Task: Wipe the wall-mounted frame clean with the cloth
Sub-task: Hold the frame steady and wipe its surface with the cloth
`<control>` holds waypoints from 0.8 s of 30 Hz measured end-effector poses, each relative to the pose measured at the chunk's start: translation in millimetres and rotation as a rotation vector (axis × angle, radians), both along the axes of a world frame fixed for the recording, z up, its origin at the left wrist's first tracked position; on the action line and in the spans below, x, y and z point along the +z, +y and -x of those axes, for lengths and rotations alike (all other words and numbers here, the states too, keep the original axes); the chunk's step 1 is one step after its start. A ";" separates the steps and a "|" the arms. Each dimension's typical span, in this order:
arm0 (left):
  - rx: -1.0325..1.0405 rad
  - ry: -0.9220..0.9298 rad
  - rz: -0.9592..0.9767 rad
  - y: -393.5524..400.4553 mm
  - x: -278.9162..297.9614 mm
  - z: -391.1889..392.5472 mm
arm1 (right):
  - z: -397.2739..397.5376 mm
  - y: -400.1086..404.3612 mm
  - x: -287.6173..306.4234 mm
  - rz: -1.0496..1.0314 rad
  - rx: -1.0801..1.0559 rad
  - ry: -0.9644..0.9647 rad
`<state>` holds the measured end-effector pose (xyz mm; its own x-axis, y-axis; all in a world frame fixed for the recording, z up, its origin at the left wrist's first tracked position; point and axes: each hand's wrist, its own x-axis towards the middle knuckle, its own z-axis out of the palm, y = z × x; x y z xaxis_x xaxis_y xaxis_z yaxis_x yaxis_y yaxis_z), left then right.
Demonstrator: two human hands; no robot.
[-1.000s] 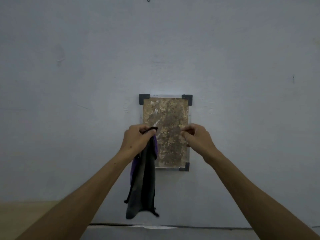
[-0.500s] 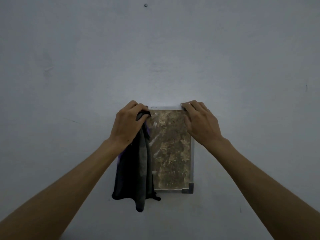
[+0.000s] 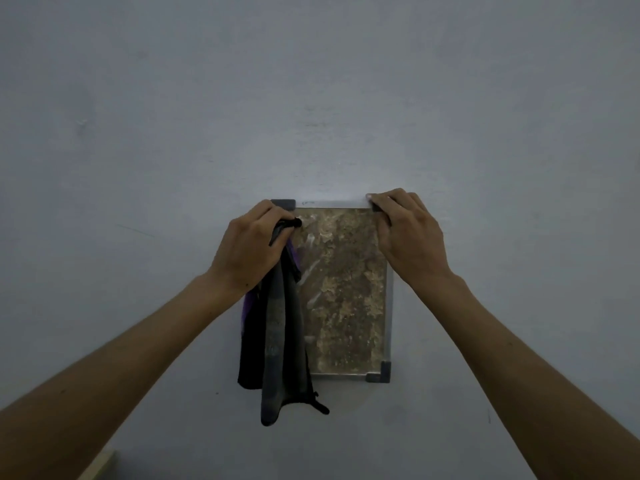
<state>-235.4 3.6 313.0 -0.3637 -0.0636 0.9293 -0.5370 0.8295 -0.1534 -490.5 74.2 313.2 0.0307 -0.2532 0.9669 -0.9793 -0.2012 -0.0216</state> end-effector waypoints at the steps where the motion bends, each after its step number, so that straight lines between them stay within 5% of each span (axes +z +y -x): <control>1: 0.027 -0.044 0.000 1.5 6.4 -1.9 | -0.7 0.1 -0.5 -0.002 -0.004 -0.002; 3: 0.082 -0.079 0.013 3.1 20.5 -4.0 | -2.3 0.7 -1.3 -0.003 -0.013 -0.009; 8: 0.094 0.204 -0.056 -2.4 37.2 3.2 | -5.9 2.3 -1.3 -0.012 -0.022 -0.043; 14: 0.043 -0.038 -0.026 4.2 -1.3 0.8 | -5.7 4.8 0.8 -0.025 -0.030 -0.033; 20: 0.051 0.246 -0.114 3.0 0.3 17.2 | -8.0 2.6 -0.7 -0.023 -0.040 -0.058; 24: 0.036 0.126 -0.150 4.8 -6.5 22.2 | -8.3 4.1 -0.8 -0.030 -0.035 -0.054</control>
